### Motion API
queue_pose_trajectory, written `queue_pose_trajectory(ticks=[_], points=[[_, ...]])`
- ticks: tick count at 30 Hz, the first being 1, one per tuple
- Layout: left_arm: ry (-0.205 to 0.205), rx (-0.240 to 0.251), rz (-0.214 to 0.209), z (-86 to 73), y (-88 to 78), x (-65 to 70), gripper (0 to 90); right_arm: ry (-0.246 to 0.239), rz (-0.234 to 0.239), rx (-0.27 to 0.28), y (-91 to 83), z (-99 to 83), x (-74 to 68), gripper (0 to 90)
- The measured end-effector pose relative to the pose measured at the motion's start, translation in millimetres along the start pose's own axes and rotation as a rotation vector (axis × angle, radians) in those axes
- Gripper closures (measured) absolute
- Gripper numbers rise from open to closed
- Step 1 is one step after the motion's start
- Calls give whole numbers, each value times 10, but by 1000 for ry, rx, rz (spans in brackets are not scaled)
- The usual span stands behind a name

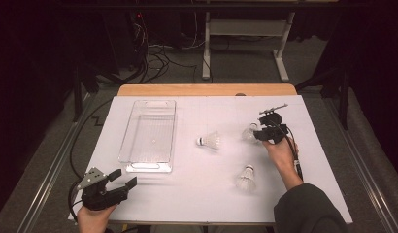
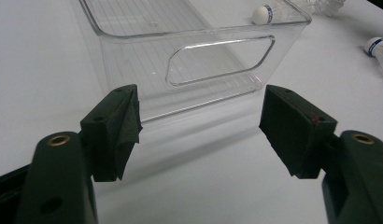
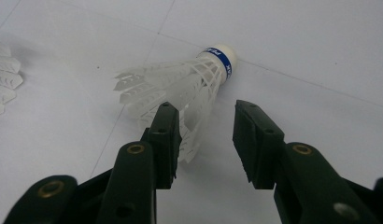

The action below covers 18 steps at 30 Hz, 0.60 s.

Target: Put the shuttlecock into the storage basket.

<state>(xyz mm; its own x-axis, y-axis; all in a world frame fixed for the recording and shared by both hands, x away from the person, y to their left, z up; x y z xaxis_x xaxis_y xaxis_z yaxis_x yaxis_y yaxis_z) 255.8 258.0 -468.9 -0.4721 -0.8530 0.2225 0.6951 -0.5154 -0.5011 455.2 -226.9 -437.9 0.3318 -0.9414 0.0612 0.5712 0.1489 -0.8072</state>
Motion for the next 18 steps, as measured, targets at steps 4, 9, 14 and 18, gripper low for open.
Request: queue_pose_trajectory(ticks=[4, 9, 14, 18], points=[[3, -5, -1, 0, 1, -2, 298, 19, 4, -5, 35, -6, 14, 646], [2, -6, -1, 0, 1, -3, 297, 33, 11, 3, 49, -5, 33, 699], [3, -7, -2, 0, 3, -3, 297, 30, 6, 9, 46, -4, 33, 750], [2, -6, -3, 0, 4, -2, 297, 32, 7, 10, 48, -8, 39, 790]])
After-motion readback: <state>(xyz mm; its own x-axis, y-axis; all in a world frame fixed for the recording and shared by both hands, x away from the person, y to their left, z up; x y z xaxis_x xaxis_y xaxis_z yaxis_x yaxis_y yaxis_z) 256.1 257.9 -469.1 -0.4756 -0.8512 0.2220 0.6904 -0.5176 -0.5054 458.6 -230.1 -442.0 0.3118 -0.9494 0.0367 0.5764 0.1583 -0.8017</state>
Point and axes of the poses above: each handheld gripper's, and its own axes: y roughly forward along the jaws, z roughly out of its top, x roughly to its right, the point moved 2 cm from there along y, roughly forward along the jaws, and after that the axes turned 2 degrees about x, right-handed, at the moved point
